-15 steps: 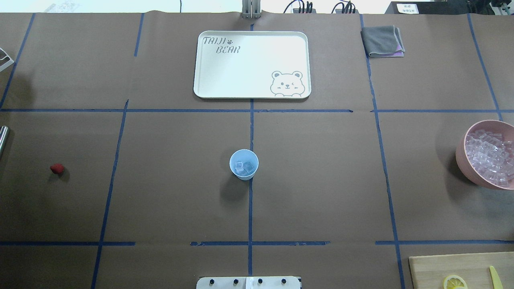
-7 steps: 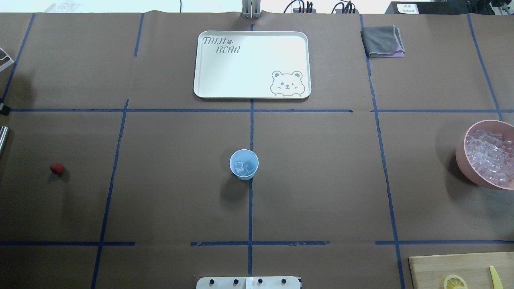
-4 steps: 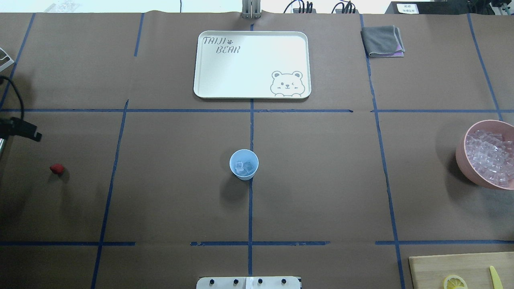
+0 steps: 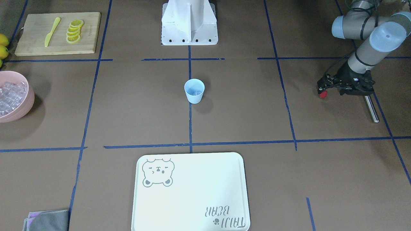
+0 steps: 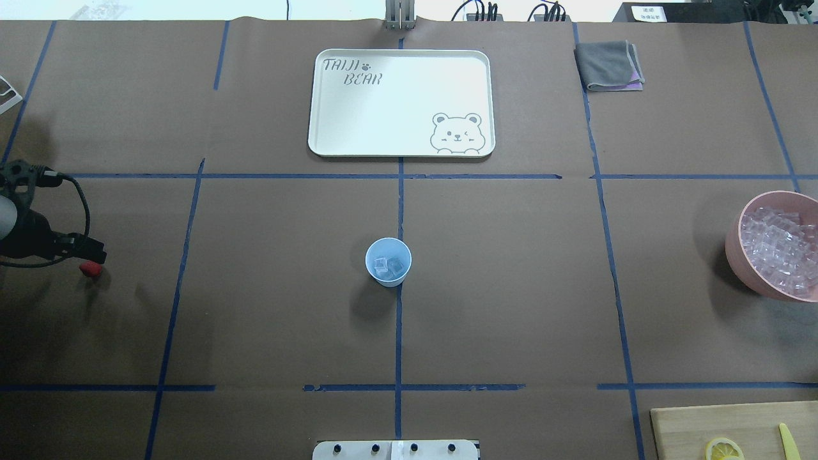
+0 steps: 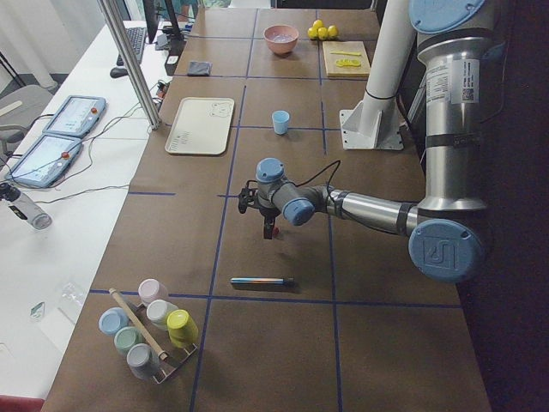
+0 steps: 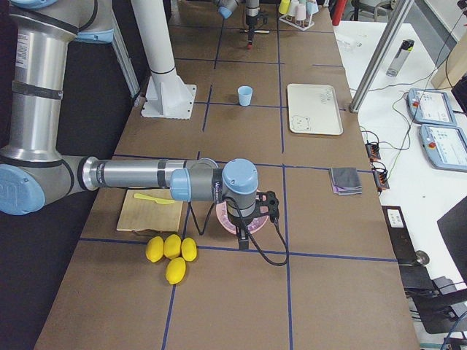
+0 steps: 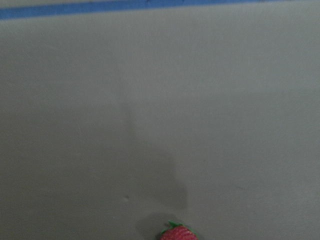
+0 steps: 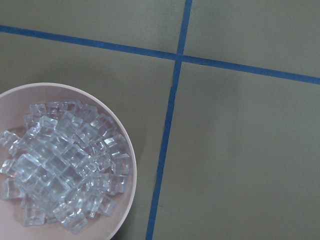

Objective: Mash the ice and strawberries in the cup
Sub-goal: 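Reach the left gripper down to the red strawberry and grasp it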

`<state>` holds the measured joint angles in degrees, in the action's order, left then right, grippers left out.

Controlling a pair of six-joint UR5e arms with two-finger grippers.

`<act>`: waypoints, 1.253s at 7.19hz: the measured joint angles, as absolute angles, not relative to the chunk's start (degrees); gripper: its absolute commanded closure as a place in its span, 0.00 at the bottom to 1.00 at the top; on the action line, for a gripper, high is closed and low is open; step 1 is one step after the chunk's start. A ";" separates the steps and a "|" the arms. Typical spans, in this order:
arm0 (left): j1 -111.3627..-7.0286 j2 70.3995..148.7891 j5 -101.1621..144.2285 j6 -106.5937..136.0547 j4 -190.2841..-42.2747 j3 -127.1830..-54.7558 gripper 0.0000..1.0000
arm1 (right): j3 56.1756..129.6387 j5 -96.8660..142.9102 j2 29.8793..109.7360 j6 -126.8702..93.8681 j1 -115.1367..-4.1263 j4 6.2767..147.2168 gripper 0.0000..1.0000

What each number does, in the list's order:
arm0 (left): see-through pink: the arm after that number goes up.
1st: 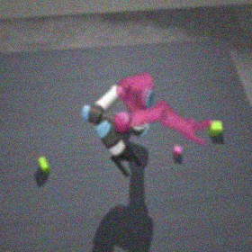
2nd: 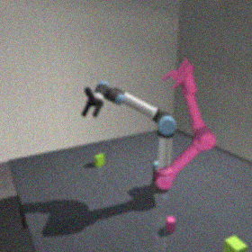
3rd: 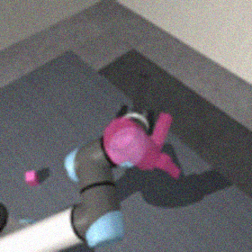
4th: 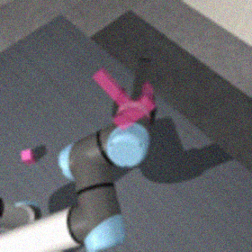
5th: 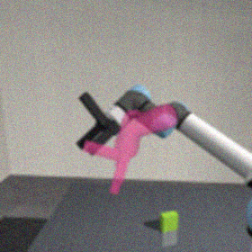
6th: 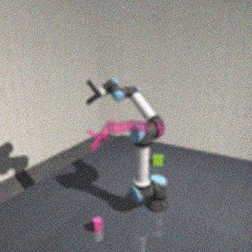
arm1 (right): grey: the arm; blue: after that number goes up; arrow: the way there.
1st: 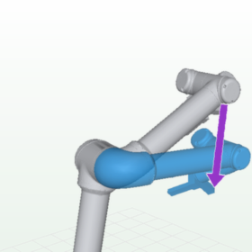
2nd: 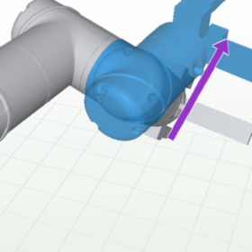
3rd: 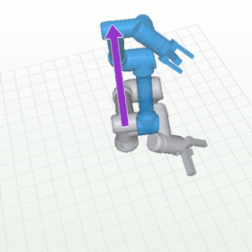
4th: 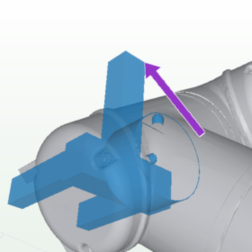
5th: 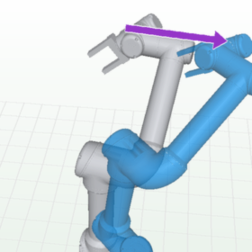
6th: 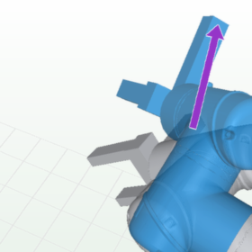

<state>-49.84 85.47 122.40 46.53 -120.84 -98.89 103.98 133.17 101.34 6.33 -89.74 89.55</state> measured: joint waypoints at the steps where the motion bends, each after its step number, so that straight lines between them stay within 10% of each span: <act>1: -49.33 85.63 122.39 46.59 -120.92 -98.18 0.00 | 103.98 133.21 101.34 6.33 -89.74 89.56 0.00; 3: -48.51 85.86 122.42 46.66 -121.01 -97.18 0.17 | 103.98 133.22 101.34 6.33 -89.74 89.58 0.00; 6: -47.72 86.09 122.45 46.79 -121.03 -96.81 0.96 | 103.90 133.12 101.38 6.39 -89.74 89.68 0.00; 9: -47.65 86.41 122.87 46.51 -120.67 -97.44 1.00 | 103.89 133.27 101.34 6.33 -89.74 89.49 0.00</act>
